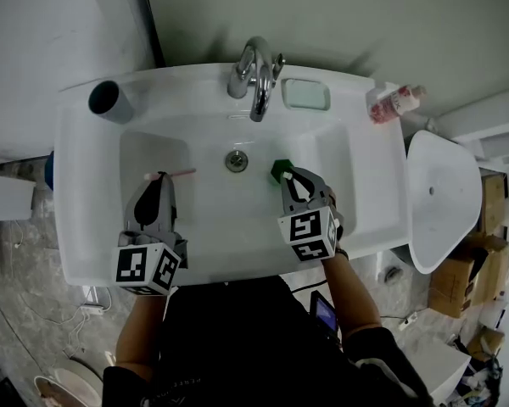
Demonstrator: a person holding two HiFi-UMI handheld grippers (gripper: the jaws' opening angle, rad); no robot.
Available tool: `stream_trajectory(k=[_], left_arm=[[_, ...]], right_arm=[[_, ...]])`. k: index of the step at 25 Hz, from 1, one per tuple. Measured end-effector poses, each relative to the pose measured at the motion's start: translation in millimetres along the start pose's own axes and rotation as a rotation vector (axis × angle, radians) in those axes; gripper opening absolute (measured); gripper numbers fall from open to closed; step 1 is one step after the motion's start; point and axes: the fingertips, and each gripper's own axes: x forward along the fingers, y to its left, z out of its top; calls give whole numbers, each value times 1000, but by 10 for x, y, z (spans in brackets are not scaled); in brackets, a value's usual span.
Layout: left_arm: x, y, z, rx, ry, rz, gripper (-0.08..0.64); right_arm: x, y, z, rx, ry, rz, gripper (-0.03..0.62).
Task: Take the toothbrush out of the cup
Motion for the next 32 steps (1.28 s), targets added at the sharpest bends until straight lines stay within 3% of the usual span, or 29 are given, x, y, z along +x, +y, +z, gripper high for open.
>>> stream_trajectory(k=[14, 32], left_arm=[[-157, 90, 236, 70, -17, -70, 23], [-431, 169, 323, 176, 1, -90, 23]], right_arm=[[-431, 33, 477, 56, -115, -84, 18], [-705, 300, 792, 236, -246, -22, 17]])
